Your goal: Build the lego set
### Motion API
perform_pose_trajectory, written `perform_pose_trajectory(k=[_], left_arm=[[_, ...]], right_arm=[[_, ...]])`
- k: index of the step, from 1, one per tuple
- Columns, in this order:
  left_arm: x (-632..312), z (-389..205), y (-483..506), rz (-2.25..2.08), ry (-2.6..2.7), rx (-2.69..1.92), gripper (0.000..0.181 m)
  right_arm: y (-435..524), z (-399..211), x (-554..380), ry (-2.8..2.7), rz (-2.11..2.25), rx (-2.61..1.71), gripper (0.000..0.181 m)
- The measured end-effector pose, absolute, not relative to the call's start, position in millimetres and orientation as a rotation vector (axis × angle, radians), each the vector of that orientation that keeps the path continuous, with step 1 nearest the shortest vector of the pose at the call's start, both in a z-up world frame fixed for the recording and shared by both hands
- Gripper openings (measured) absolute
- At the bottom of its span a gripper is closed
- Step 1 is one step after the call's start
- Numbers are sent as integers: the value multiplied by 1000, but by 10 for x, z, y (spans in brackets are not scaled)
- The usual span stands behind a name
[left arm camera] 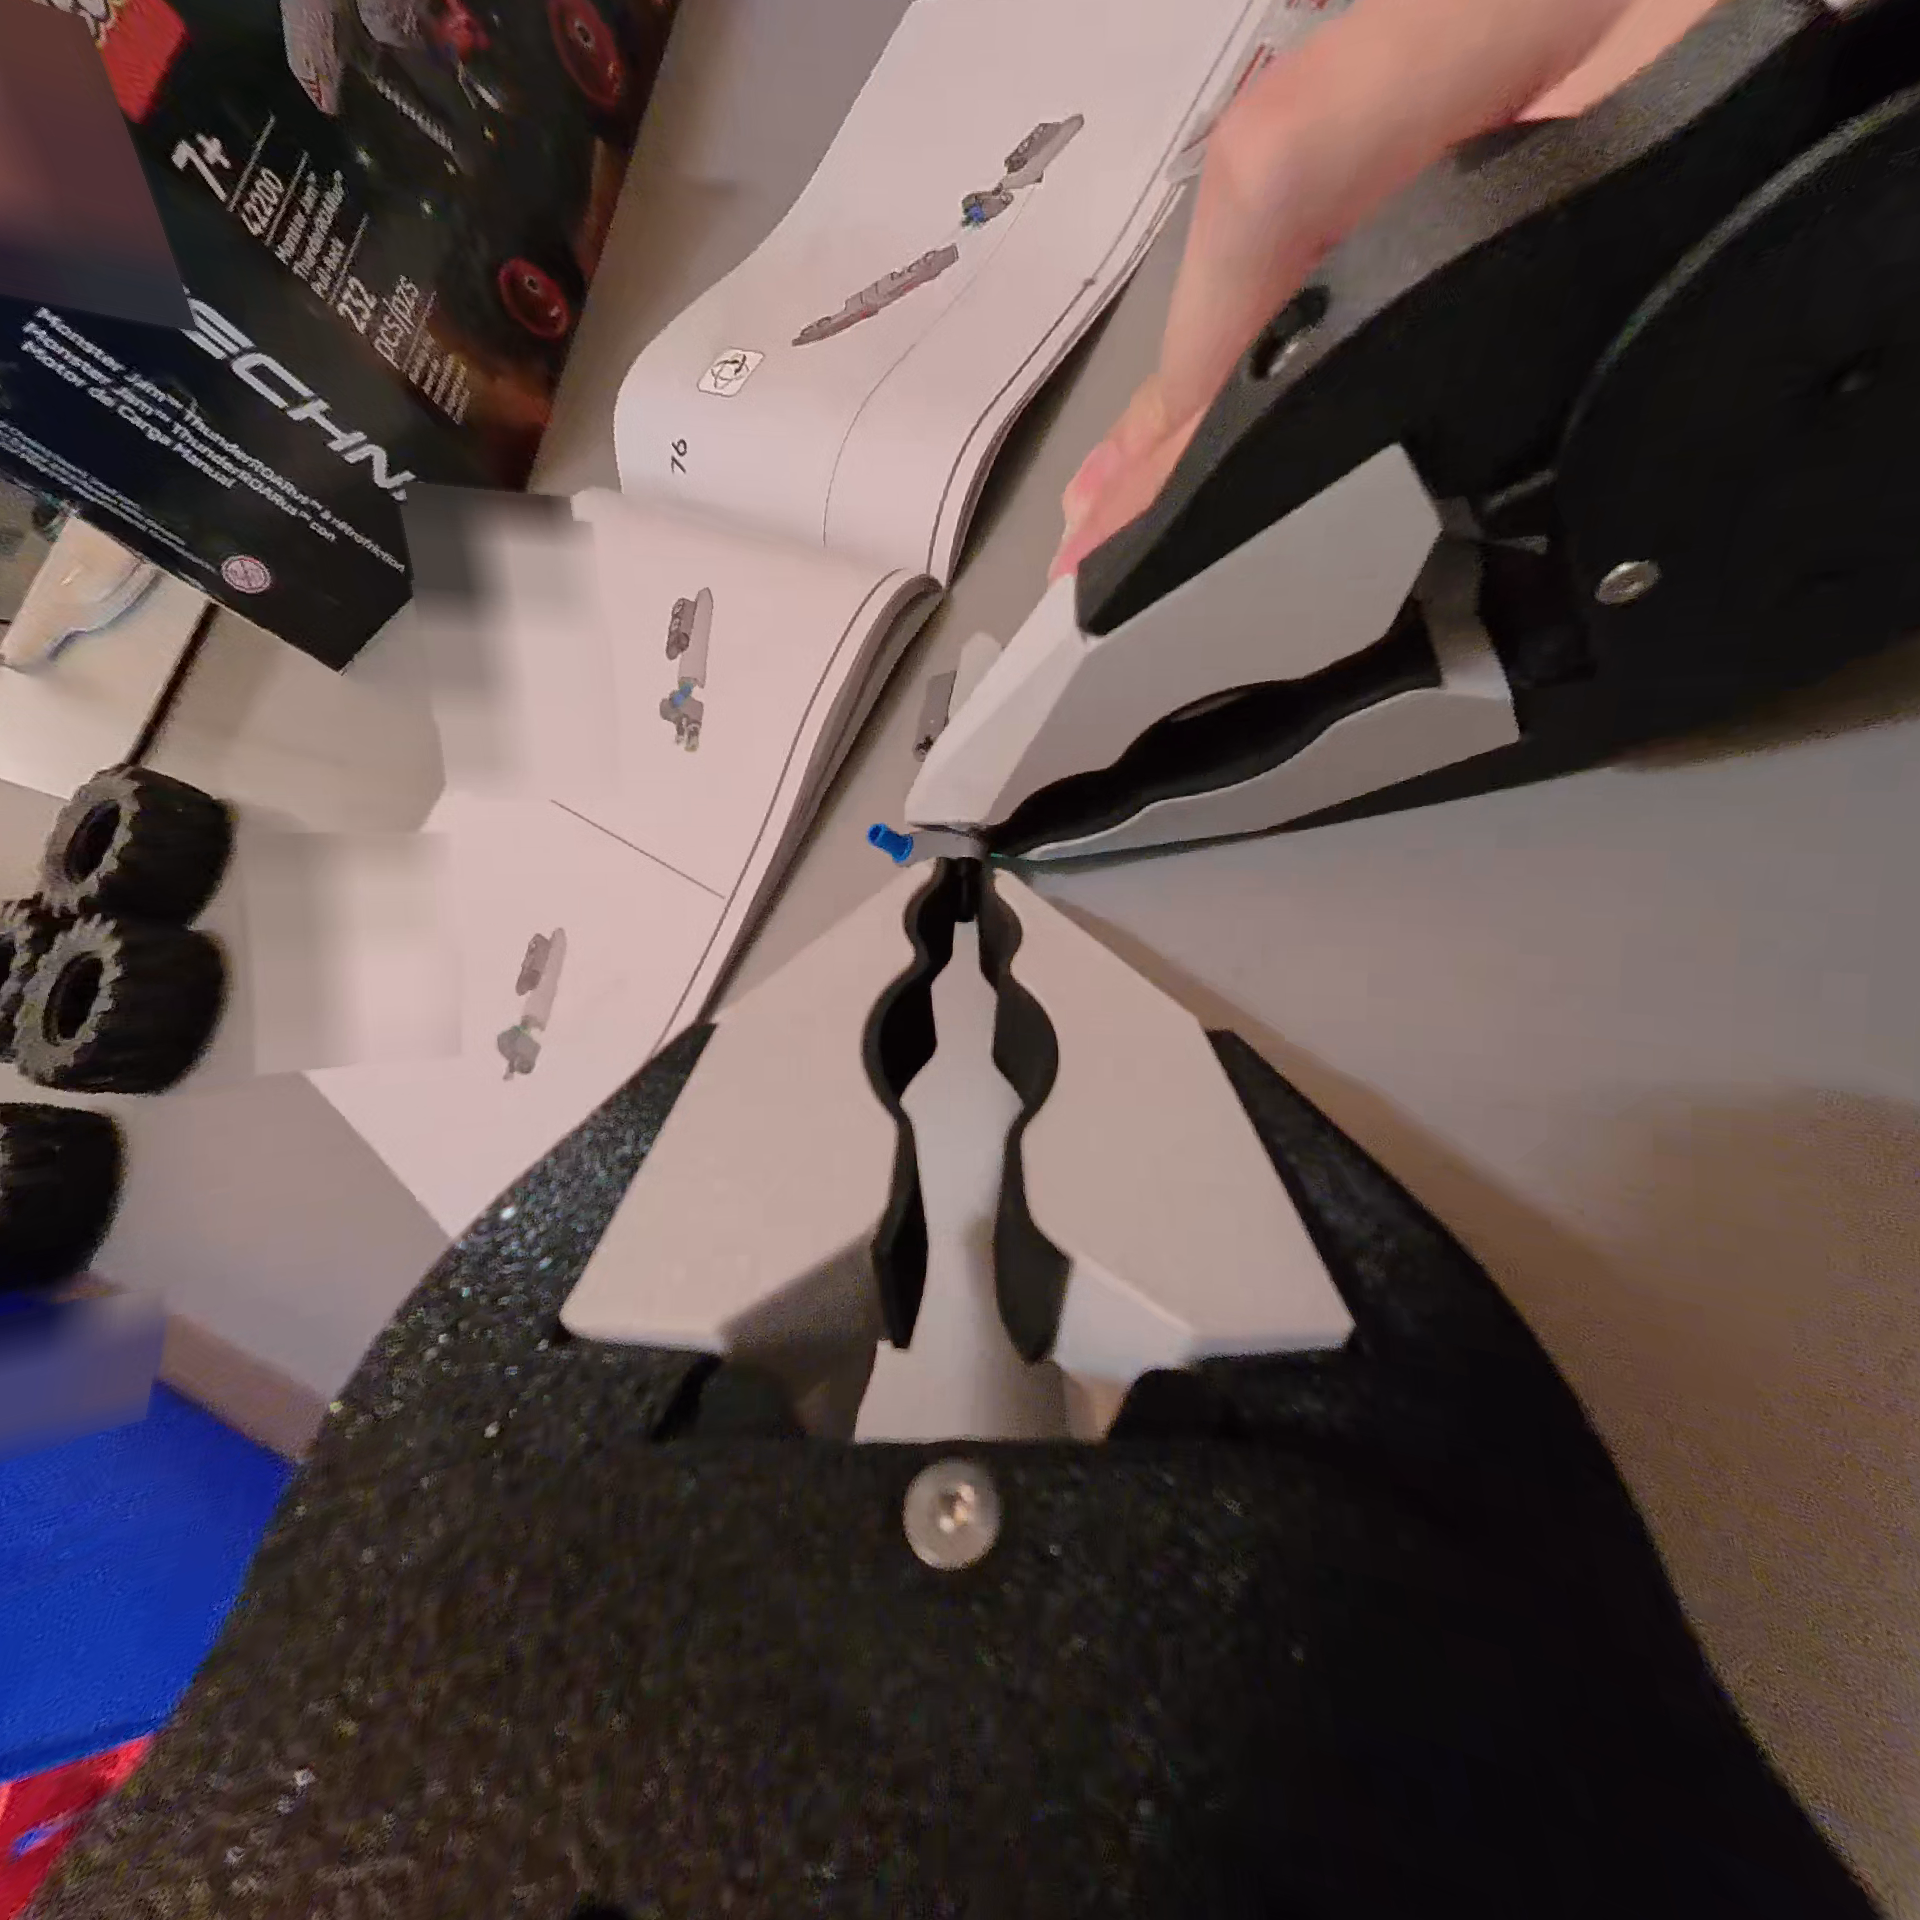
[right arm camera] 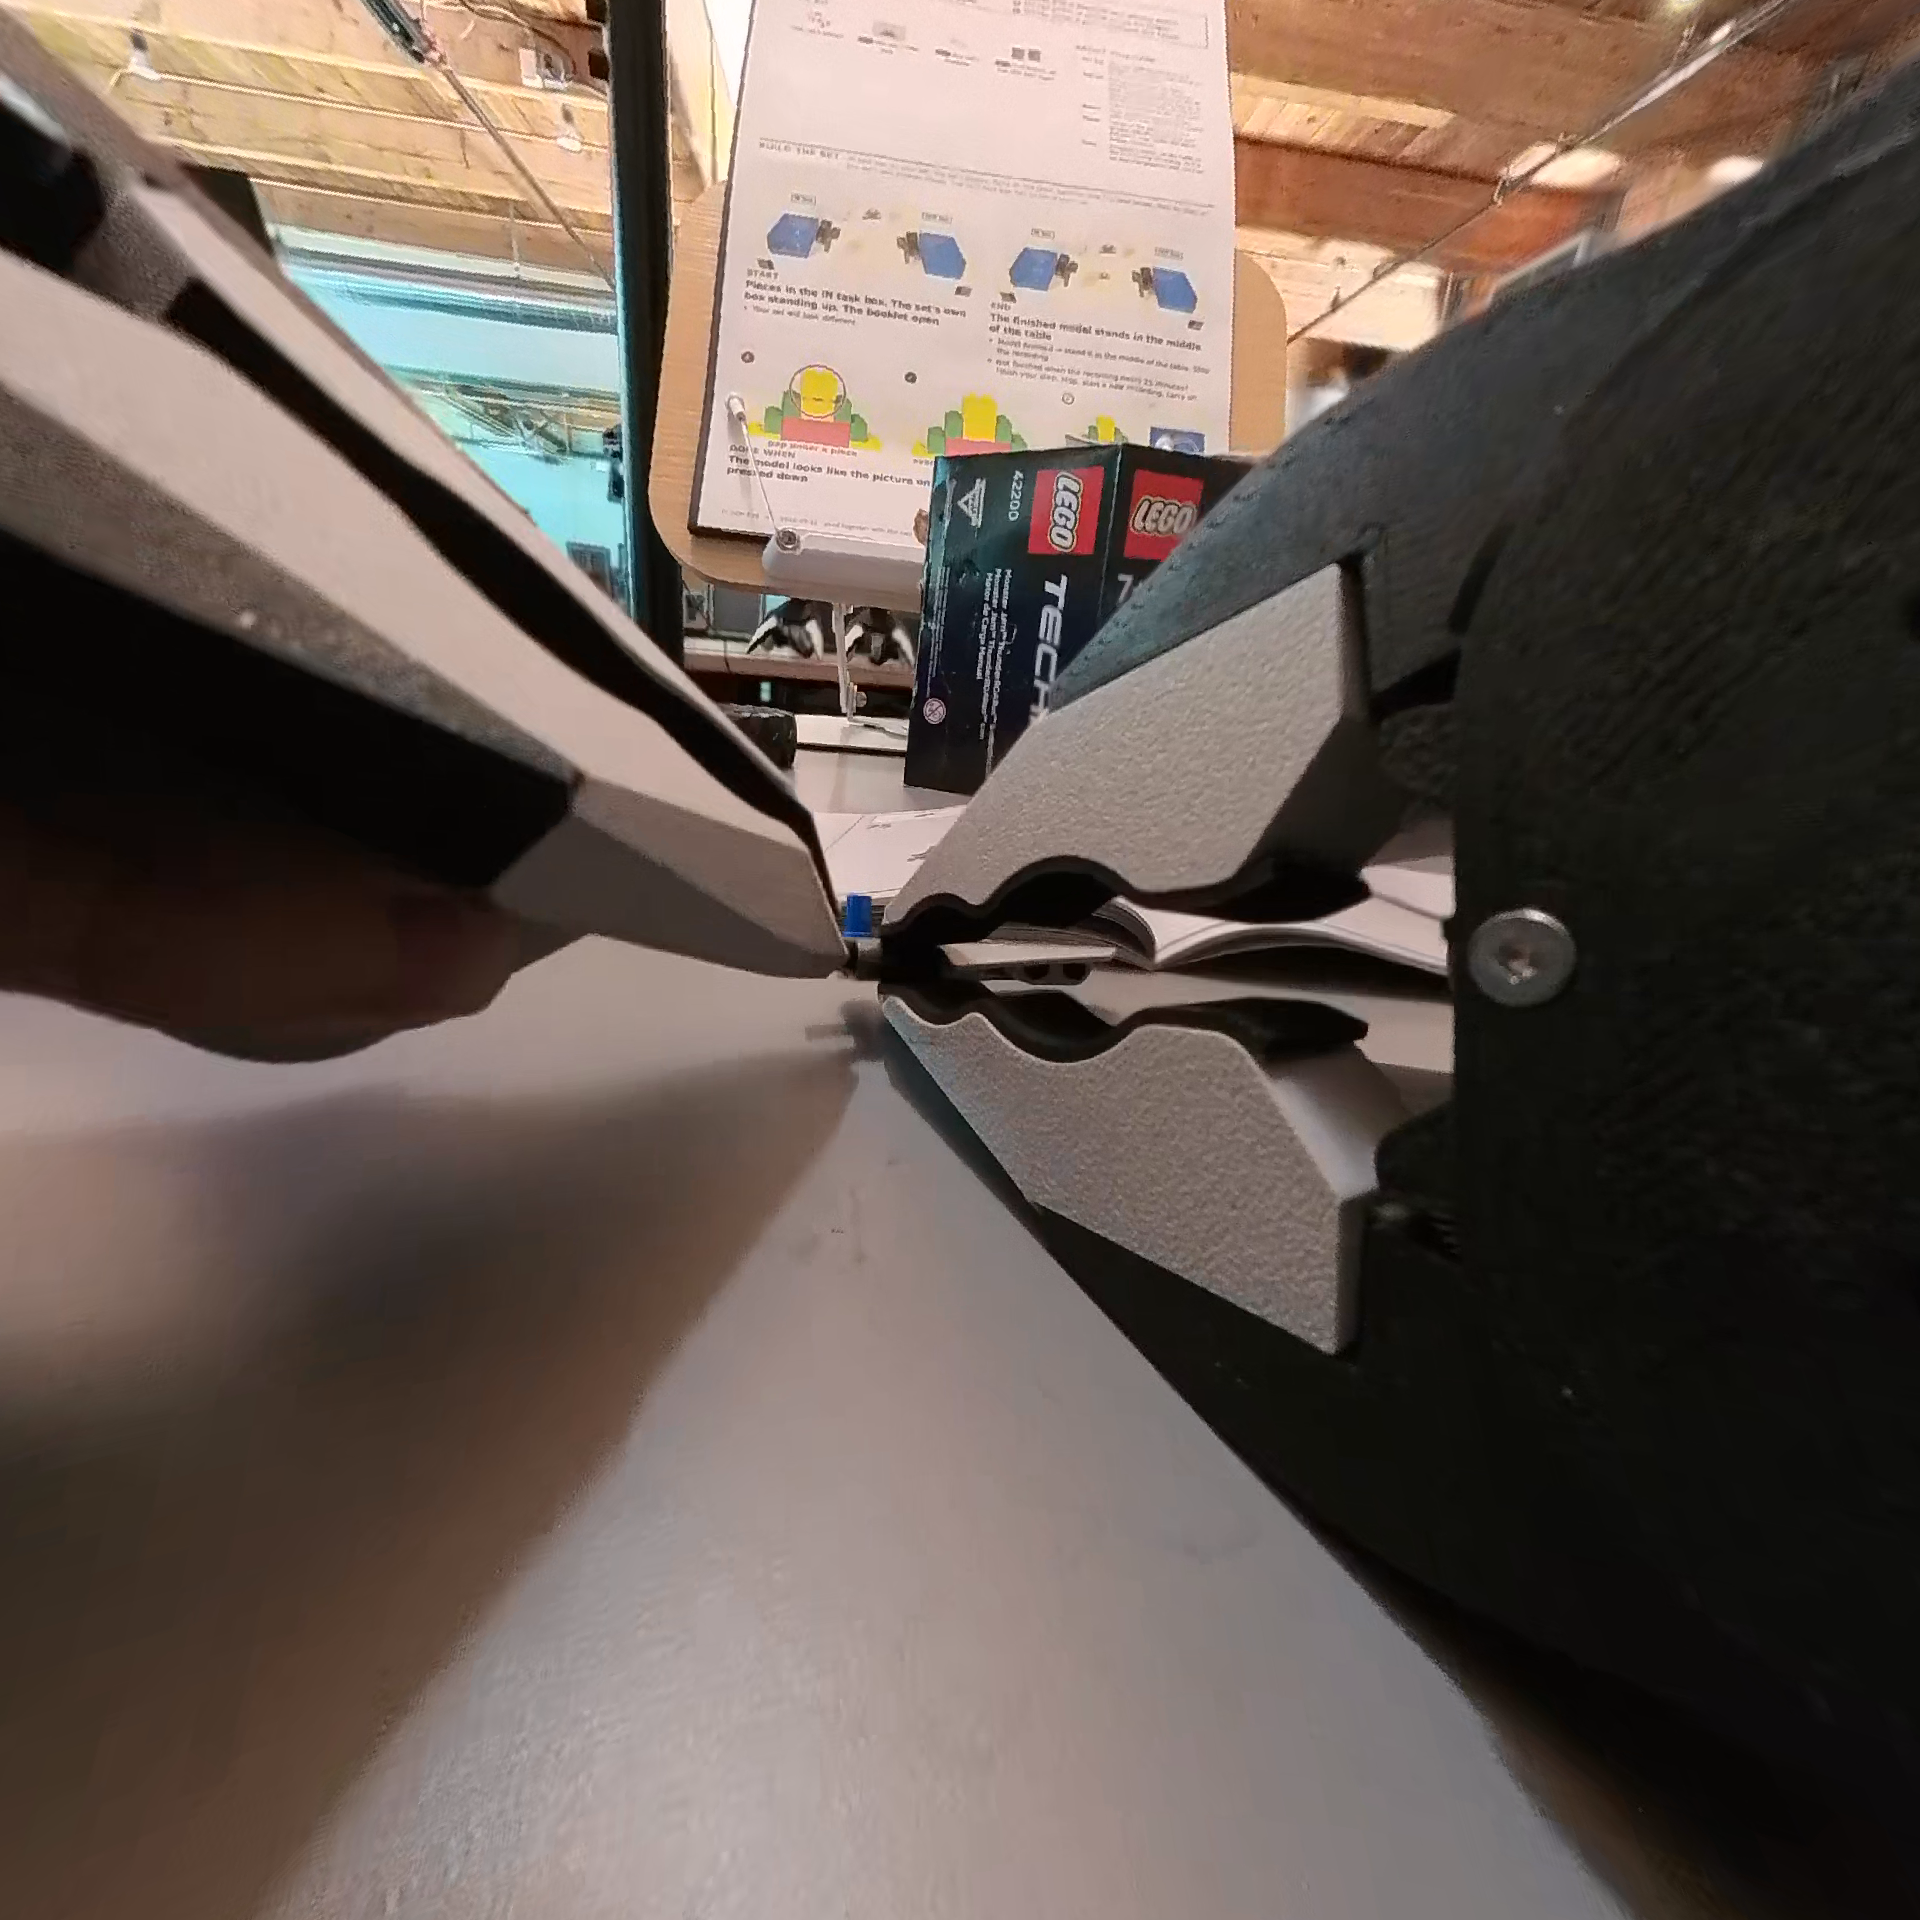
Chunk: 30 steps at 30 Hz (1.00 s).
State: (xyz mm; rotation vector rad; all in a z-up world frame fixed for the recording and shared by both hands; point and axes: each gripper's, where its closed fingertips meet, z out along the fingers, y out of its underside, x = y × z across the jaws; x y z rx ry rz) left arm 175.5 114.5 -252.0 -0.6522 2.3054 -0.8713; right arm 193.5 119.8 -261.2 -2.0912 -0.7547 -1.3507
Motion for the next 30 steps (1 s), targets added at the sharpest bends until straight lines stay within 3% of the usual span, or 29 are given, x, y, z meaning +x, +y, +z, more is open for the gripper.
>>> perform_pose_trajectory(k=[8,17,22,24,30], left_arm=[[1748,-2501,1133,-1230,2353,-938,0],[1722,-2310,1130,-1347,2287,-769,0],[1659,-2379,1595,-1186,2324,-710,13],[1604,-2379,1694,-1213,2347,-747,8],[1467,-2557,1729,-1102,2467,-818,14]], right_arm=[[1211,-2610,1915,-672,-1235,-2104,4],[1235,-2592,1909,-619,-1185,-2096,5],[1237,-2586,1910,-637,-1196,-2089,5],[1233,-2585,1925,-626,-1199,-2095,5],[1233,-2583,1929,-626,-1193,-2089,5]])
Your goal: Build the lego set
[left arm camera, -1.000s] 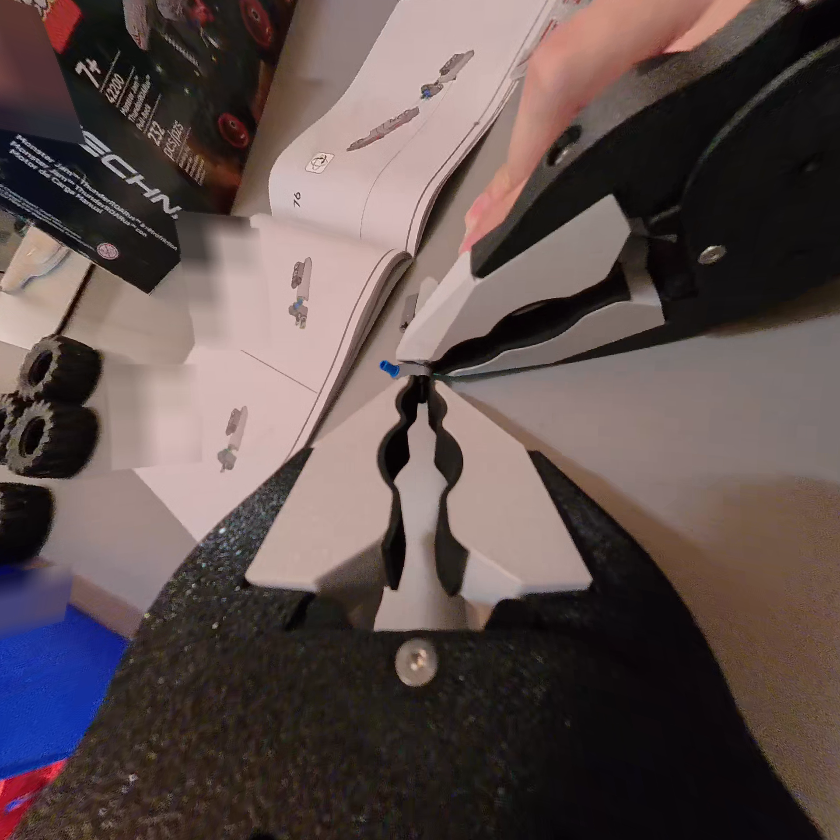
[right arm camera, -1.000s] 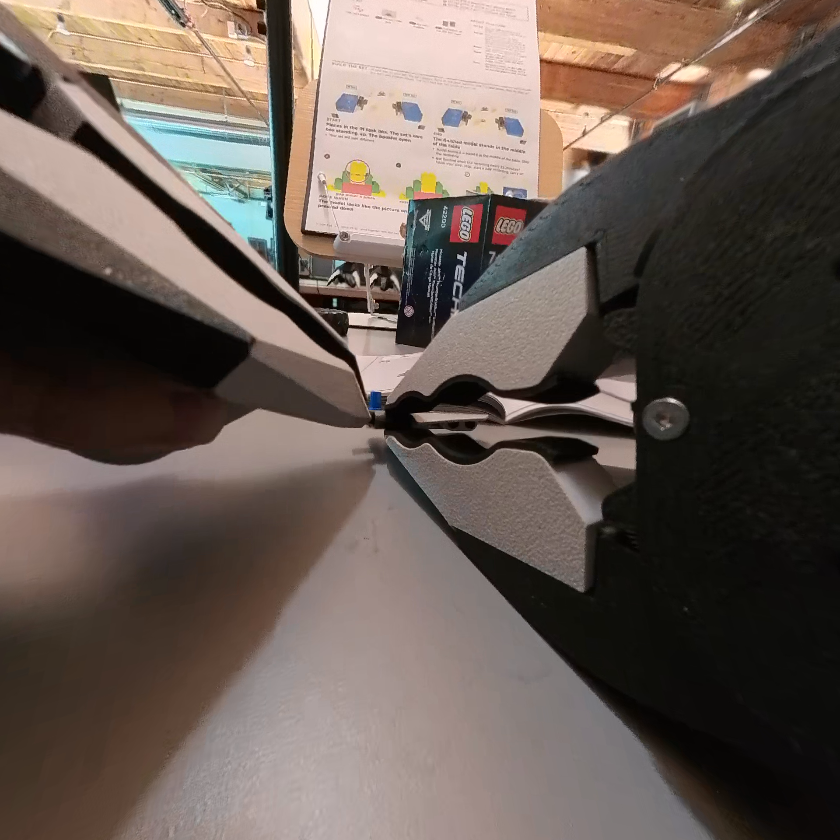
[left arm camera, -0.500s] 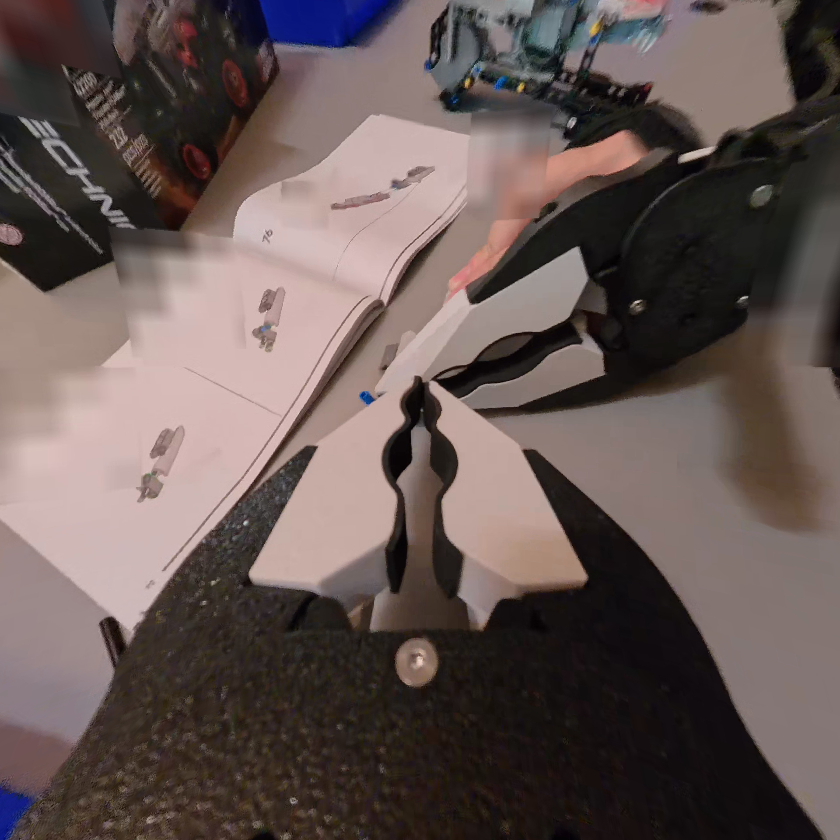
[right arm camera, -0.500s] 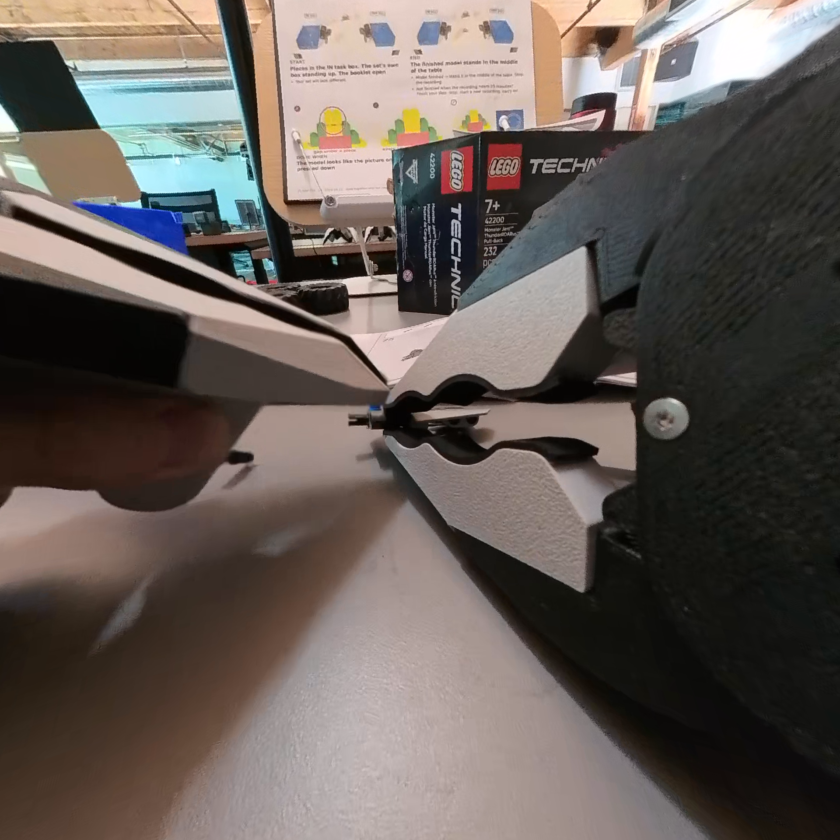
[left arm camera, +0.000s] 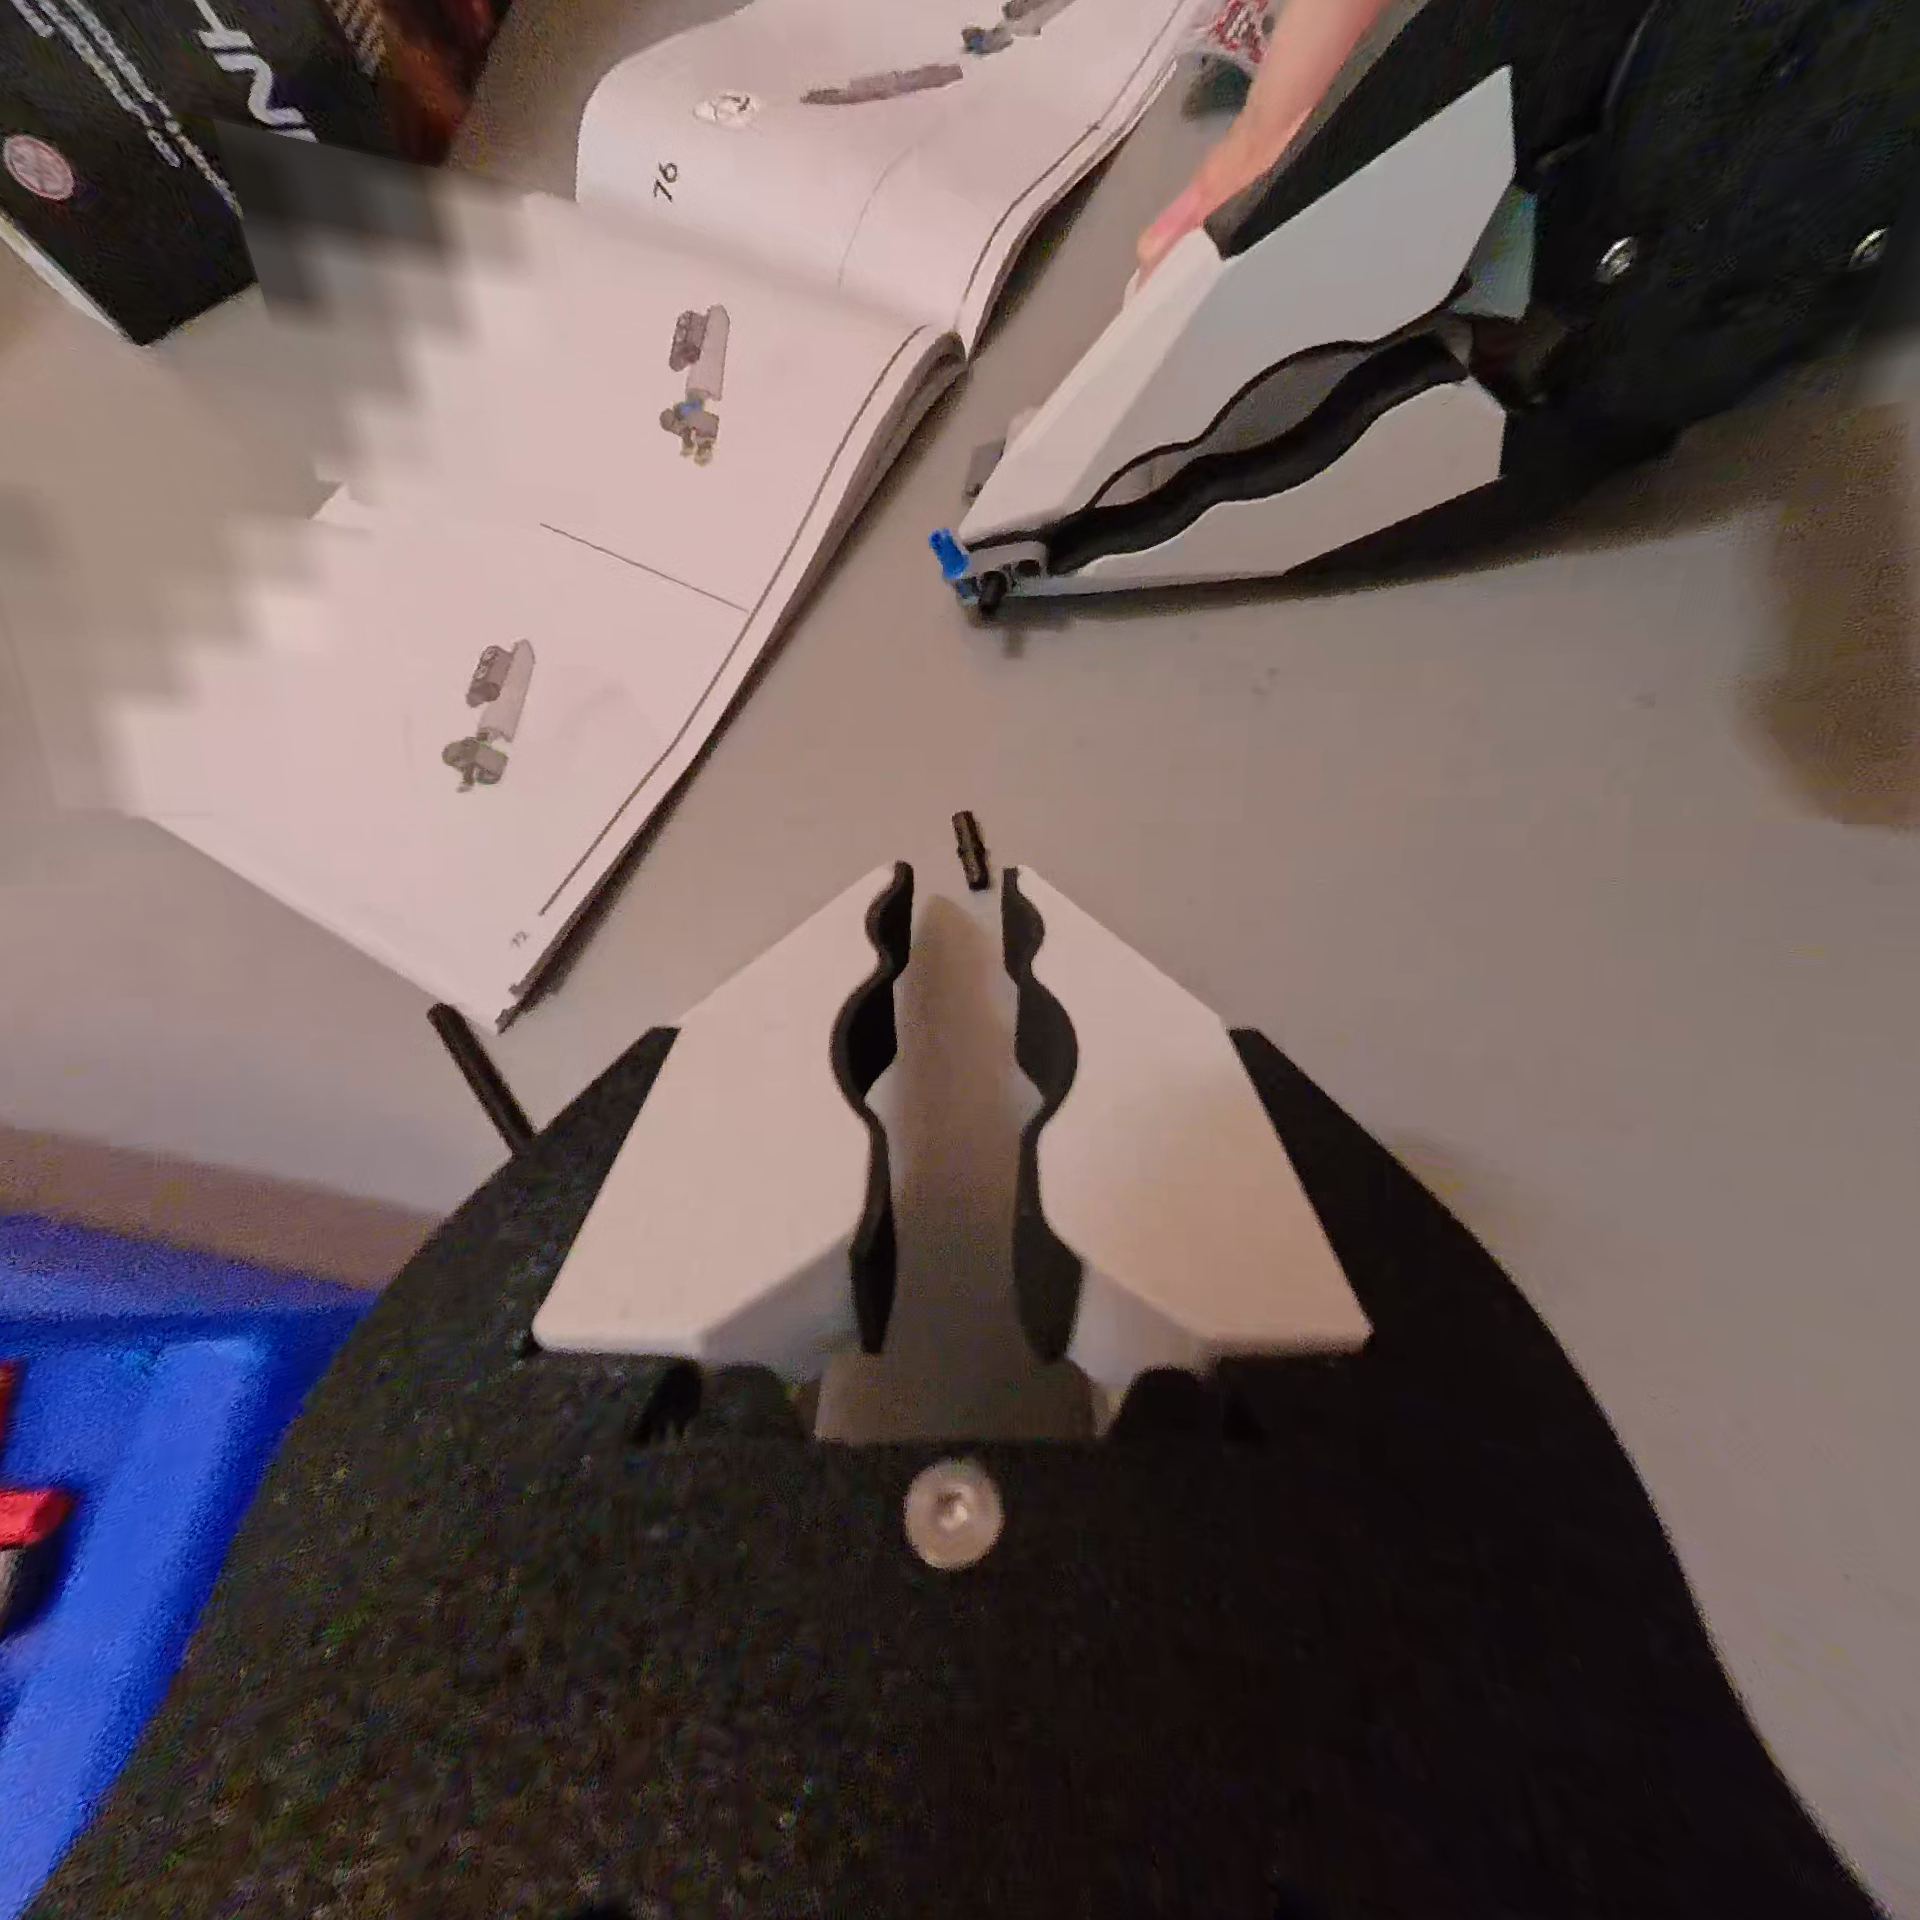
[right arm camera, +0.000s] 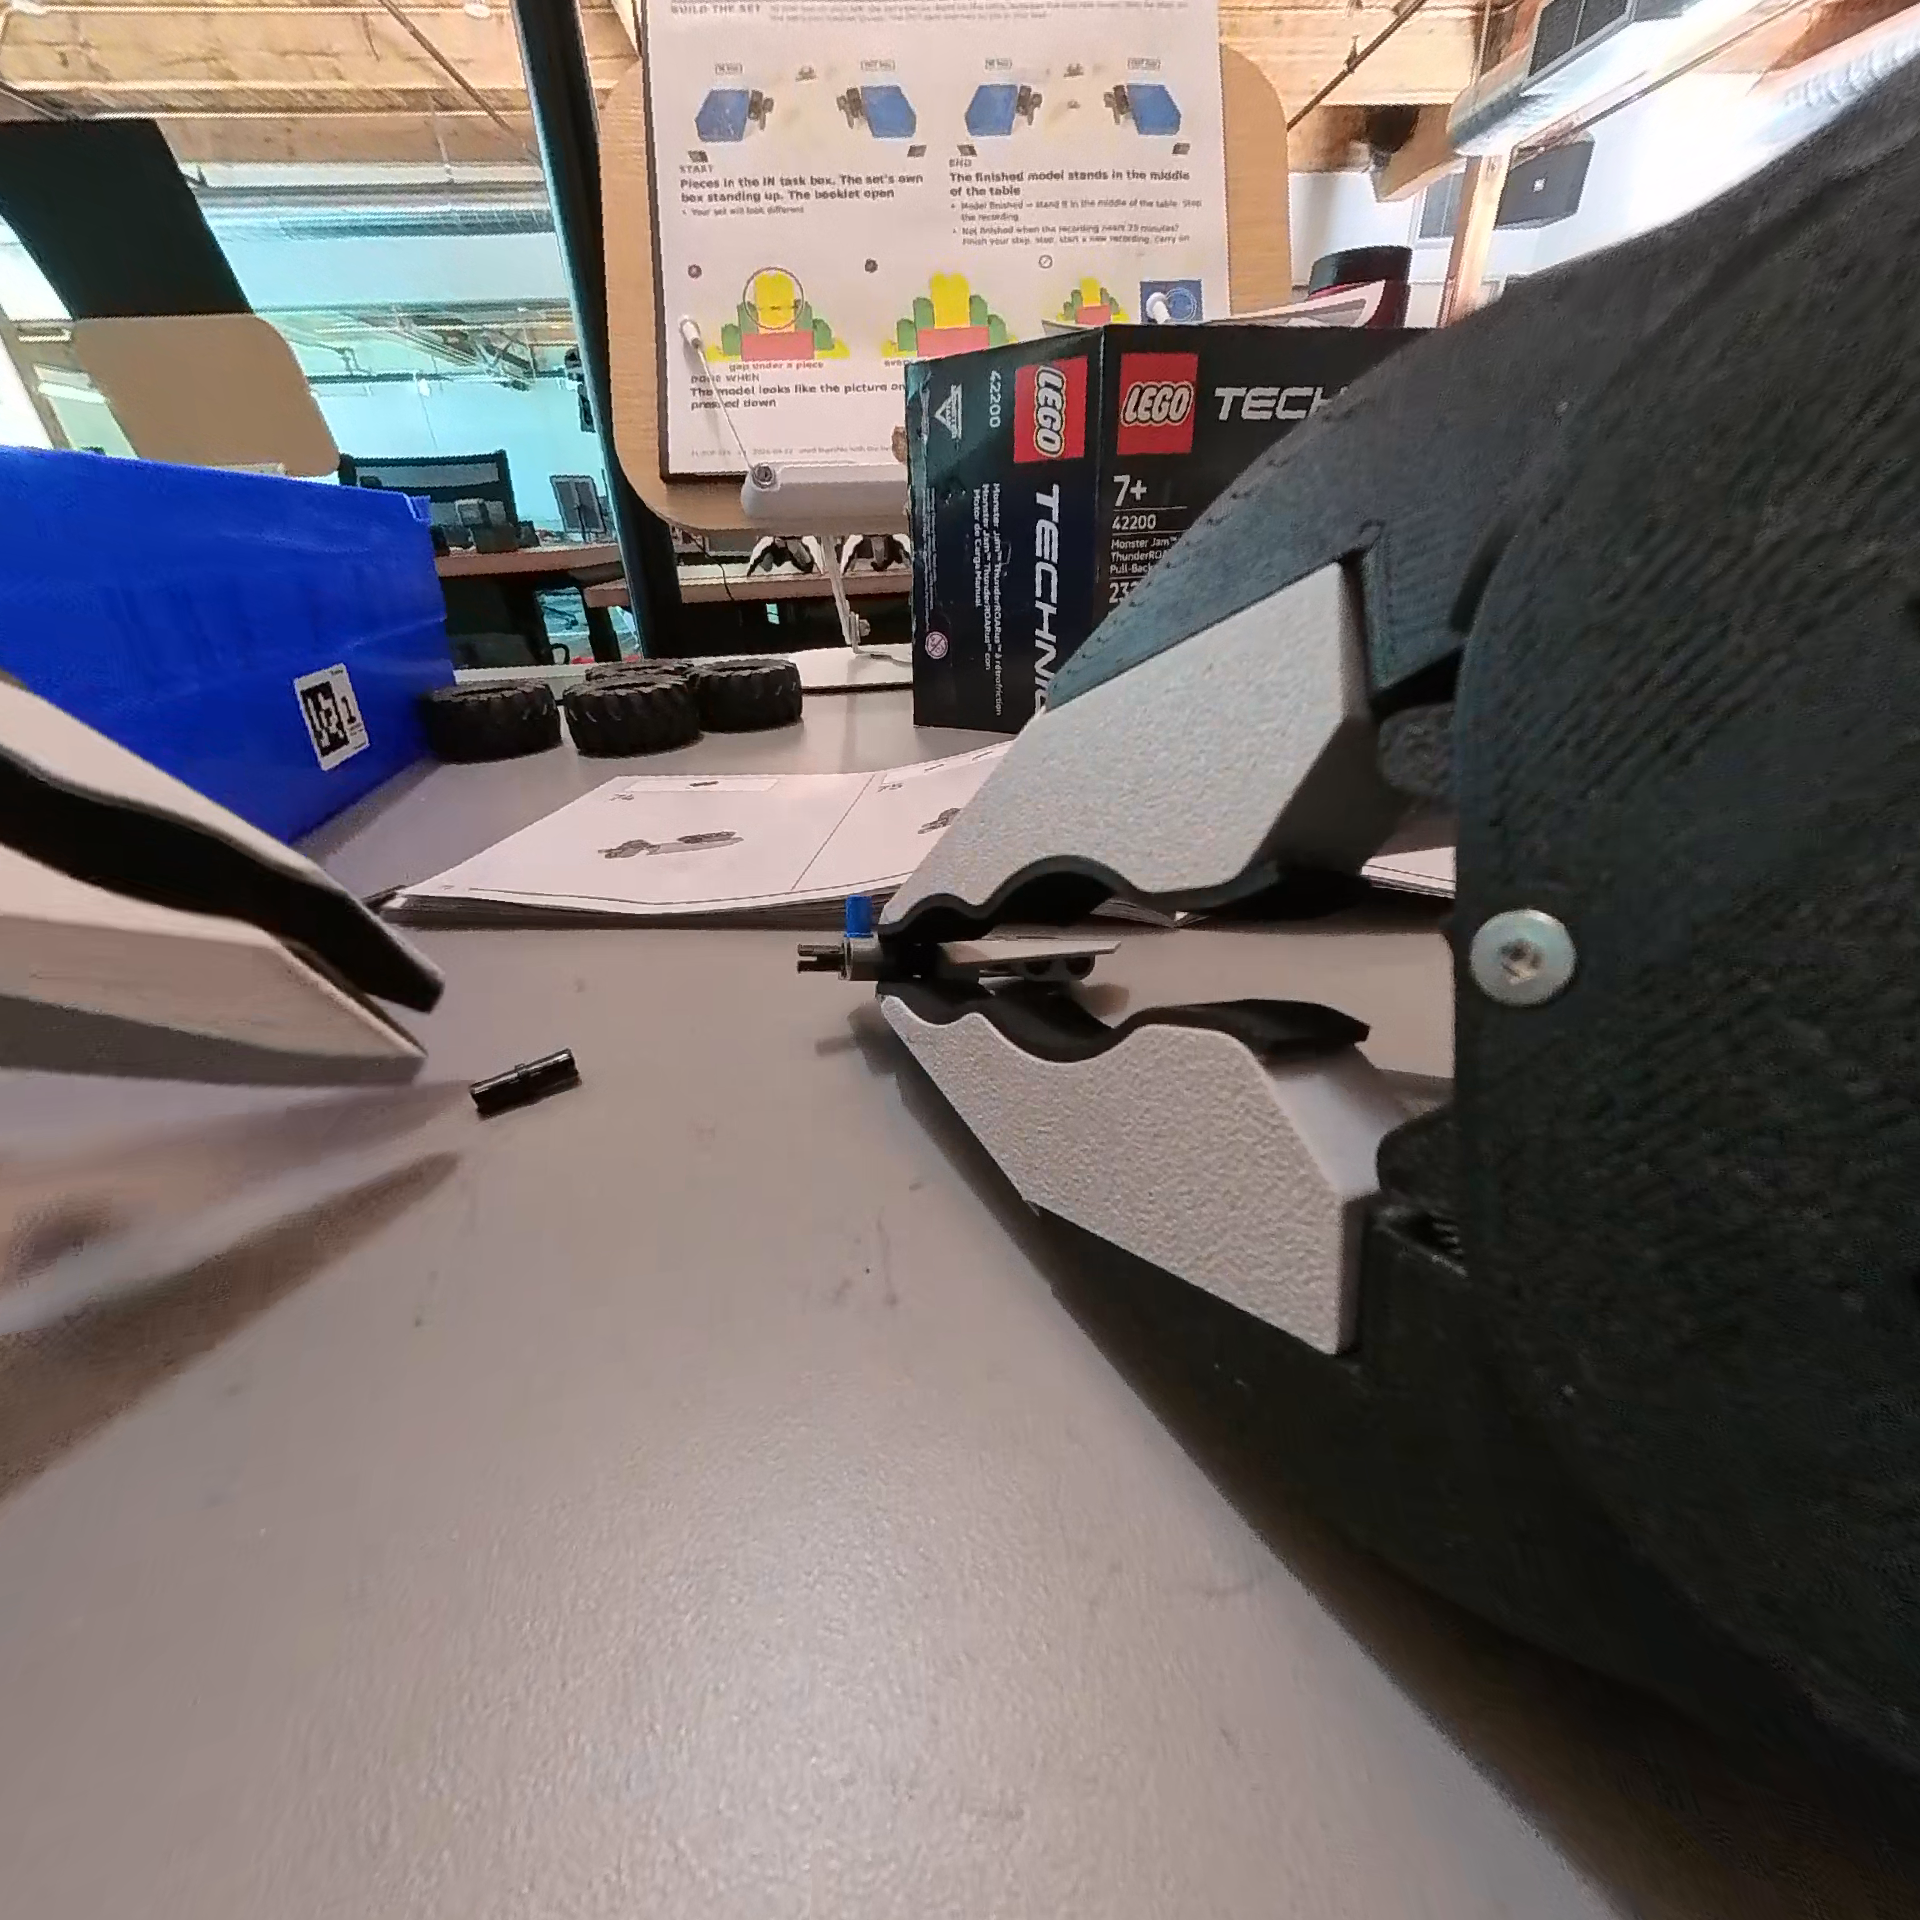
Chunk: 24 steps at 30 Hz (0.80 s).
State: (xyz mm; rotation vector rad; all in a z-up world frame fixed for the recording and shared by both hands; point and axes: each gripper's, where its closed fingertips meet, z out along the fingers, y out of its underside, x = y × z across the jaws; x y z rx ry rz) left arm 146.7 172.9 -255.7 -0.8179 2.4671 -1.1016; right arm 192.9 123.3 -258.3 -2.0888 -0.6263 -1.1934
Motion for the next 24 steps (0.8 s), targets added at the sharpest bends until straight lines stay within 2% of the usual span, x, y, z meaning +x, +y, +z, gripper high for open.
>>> perform_pose_trajectory(k=[6,9,11,24], left_arm=[[1477,-2693,1640,-1086,2510,-911,16],[1507,-2699,1639,-1082,2487,-932,1],[1515,-2699,1627,-1078,2486,-911,1],[1665,-2561,1251,-883,2293,-478,1]], right_arm=[[1237,-2584,1931,-639,-1203,-2084,5],[1237,-2584,1932,-645,-1211,-2082,5],[1239,-2584,1935,-650,-1219,-2080,5],[1247,-2584,1946,-698,-1280,-2068,5]])
